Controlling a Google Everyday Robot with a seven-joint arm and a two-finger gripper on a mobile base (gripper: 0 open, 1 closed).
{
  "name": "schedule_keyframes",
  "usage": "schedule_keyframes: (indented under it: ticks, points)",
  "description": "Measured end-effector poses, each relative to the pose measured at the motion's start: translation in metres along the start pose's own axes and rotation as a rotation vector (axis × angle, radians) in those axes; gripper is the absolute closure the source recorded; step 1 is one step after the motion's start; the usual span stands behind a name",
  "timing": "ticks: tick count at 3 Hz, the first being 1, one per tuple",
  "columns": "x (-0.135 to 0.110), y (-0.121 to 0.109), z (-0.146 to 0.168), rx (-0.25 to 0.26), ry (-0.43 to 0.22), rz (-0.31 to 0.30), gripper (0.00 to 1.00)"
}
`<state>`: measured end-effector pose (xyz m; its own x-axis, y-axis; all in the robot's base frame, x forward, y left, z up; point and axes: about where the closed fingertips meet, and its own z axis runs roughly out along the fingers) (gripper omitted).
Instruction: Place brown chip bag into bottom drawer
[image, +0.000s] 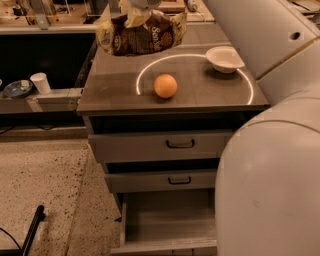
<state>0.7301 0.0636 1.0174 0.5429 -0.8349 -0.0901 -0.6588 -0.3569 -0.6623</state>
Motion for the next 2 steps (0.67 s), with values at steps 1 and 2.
schedule_keyframes:
  ticks: [1, 2]
  points:
    - [-0.010, -0.001, -0.015, 0.022, -0.069, 0.014, 1.00]
    - [-0.032, 0.011, -0.027, 0.043, -0.189, 0.086, 1.00]
